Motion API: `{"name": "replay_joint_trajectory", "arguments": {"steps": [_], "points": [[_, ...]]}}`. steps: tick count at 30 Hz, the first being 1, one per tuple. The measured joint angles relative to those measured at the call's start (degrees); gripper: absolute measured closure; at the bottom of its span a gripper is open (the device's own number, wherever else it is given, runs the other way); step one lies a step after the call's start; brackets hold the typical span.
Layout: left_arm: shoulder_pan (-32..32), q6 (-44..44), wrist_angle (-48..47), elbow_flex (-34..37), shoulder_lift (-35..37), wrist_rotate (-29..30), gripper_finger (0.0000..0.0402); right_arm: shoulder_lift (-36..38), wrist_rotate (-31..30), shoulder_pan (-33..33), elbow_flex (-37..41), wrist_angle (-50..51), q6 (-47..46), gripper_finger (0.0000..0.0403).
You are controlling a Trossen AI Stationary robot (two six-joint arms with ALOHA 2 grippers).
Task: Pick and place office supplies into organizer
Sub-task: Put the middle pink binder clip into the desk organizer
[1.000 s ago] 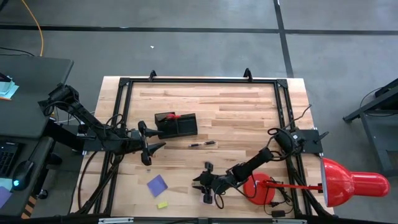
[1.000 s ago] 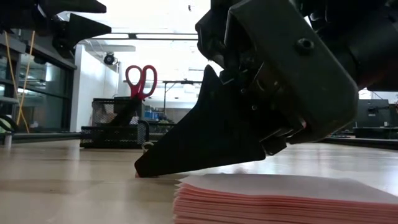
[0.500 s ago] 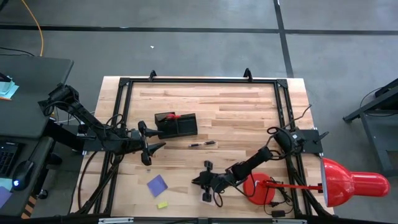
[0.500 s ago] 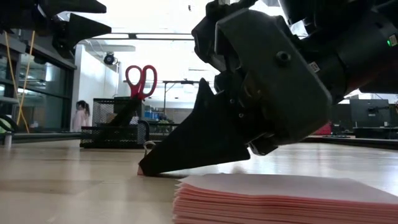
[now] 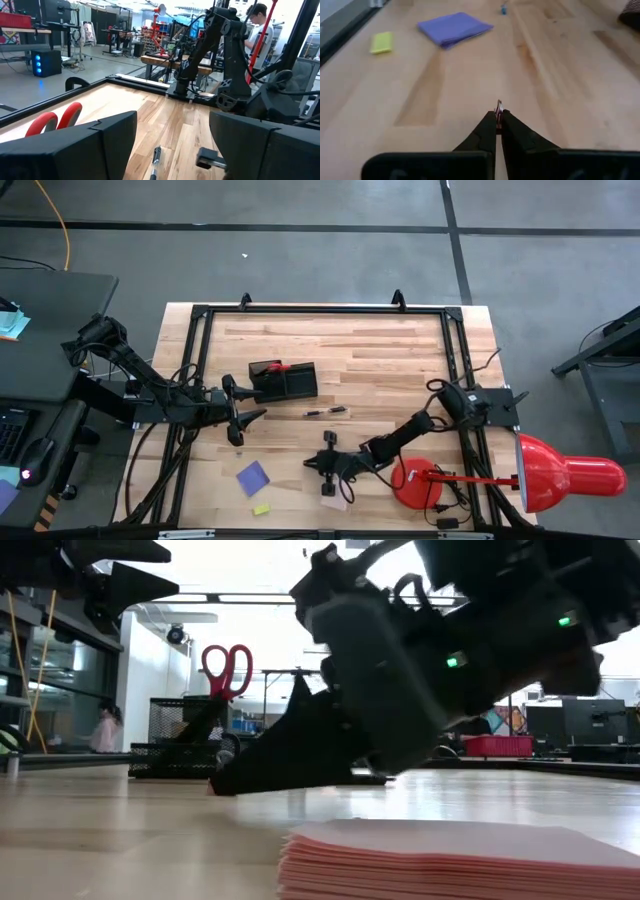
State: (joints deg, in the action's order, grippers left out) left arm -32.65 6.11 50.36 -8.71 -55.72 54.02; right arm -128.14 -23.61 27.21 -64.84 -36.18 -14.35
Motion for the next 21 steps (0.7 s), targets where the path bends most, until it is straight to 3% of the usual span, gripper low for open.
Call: {"name": "replay_joint_trajectory", "arguments": {"steps": [8,18,21], "points": [[0.01,-0.28,0.17,0.00,0.00,0.00,0.0163,0.03,4.66,-4.56,-1.90,-1.30,5.47,0.0400],[-1.67,-4.74,2.67,-0.02,0.45,-0.54,0.0163,0.11,5.73,-11.69,-17.38,25.62,14.56,0.0401],[-4.71,-7.82,3.92,-0.02,1.50,-0.73,0.0163,0.11,10.26,-13.98,-19.34,27.55,17.58,0.0402]]}}
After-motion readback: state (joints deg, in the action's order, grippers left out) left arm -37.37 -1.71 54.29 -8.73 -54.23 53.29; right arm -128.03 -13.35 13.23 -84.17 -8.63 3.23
